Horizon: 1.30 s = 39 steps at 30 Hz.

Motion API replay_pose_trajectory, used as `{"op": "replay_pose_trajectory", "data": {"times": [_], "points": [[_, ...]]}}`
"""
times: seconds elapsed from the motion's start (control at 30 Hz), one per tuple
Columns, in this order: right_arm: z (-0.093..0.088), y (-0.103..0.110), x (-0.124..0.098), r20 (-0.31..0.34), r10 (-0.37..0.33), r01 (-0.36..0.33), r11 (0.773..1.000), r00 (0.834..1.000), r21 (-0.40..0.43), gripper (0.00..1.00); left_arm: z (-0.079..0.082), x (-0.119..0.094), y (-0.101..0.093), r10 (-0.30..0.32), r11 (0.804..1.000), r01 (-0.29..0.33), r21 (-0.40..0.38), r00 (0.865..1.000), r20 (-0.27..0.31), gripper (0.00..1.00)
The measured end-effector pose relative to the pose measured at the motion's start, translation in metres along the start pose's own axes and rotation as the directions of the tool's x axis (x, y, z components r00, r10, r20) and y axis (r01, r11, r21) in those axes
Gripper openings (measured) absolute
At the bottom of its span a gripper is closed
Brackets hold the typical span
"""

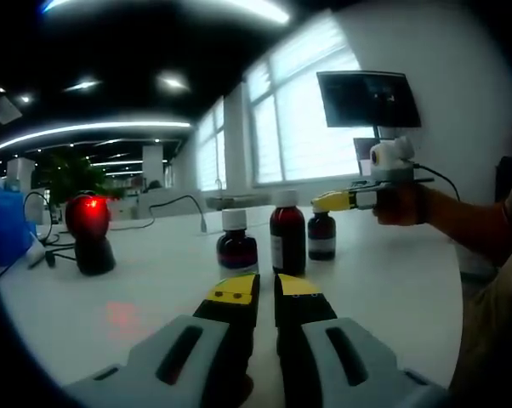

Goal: Rotate the medicine bottle to make it face forward pick up the medicine bottle inspect the drug traceability code place the medicine on the table

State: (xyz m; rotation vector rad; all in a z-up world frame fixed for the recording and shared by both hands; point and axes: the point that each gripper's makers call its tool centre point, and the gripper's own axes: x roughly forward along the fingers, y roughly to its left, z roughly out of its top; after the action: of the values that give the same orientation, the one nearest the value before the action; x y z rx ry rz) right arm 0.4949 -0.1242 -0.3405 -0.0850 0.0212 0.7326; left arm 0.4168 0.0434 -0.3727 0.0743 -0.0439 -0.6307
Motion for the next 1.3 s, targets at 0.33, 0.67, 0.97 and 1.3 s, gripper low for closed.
{"op": "replay_pose_trajectory", "data": {"times": [0.33,0.67,0.97,1.3], "points": [[-0.001,-0.001,0.001,-0.001,-0.026,0.026,1.000,1.000,-0.005,0.16,0.000,0.001,0.001,0.003,1.000,-0.003,0.001,1.000,-0.001,0.00],[0.000,-0.002,0.002,-0.005,-0.065,0.065,0.998,0.998,-0.019,0.16,0.000,0.001,0.003,0.004,1.000,-0.004,0.000,1.000,0.000,0.00],[0.000,-0.005,0.001,0.001,-0.111,0.111,0.994,0.994,-0.014,0.16,0.000,0.001,0.002,0.001,1.000,-0.001,0.002,1.000,0.001,0.00],[0.000,-0.010,0.000,0.010,-0.175,0.175,0.984,0.985,-0.025,0.16,0.001,0.000,0.000,-0.003,1.000,0.003,0.005,1.000,0.003,0.00]]}}
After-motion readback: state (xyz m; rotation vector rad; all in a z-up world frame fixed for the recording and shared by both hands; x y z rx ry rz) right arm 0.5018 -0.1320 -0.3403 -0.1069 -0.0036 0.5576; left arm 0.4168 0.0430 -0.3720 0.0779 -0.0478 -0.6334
